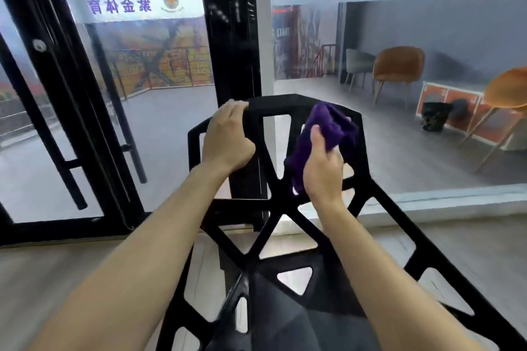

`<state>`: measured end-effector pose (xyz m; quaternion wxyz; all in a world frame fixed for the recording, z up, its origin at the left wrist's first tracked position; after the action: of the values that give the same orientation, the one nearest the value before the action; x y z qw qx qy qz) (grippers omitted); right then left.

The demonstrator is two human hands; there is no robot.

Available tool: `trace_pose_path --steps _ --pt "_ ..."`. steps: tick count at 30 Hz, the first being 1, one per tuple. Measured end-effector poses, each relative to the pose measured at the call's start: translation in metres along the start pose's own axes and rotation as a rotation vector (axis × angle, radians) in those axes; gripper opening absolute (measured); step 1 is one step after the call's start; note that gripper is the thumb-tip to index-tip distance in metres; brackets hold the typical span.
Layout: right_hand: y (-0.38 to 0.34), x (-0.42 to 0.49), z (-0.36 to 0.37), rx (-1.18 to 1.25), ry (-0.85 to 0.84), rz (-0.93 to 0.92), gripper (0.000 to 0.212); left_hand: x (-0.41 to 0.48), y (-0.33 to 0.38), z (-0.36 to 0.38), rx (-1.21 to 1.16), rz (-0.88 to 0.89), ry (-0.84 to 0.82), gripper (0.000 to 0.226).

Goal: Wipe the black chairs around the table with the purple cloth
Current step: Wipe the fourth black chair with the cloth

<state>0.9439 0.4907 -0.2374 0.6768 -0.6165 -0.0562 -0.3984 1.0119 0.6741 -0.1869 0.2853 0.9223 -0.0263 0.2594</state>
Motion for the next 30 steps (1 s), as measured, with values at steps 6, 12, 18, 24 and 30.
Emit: trace_pose_path --steps 6,12,18,24,30 --pt "0.04 0.091 0.101 -0.758 -0.611 -0.569 0.061 0.06 0.008 0.015 0.257 -0.027 -0.151 0.068" --pt "0.05 0.111 0.03 -0.884 -0.595 -0.634 0.033 0.064 0.011 0.028 0.499 -0.09 -0.149 0.104" --pt "0.059 0.149 -0.023 -1.05 -0.42 -0.606 0.057 0.073 0.045 0.046 0.491 -0.009 -0.062 0.083" --pt "0.089 0.122 0.013 -1.129 -0.615 -0.88 0.066 0.081 0.051 0.063 0.527 0.036 -0.078 0.095" --pt "0.115 0.099 -0.075 -1.309 -0.62 -0.886 0.07 0.071 0.057 0.077 0.595 0.01 0.003 0.104"
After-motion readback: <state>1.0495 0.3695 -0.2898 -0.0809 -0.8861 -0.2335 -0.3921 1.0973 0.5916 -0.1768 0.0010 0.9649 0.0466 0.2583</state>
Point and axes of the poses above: each hand's wrist, its own x-axis towards the middle knuckle, its own z-axis out of the palm, y = z × x, the point moved 3 cm from there along x, towards the middle knuckle, and after that the axes turned 15 degrees about -z, right-handed, at the moved point
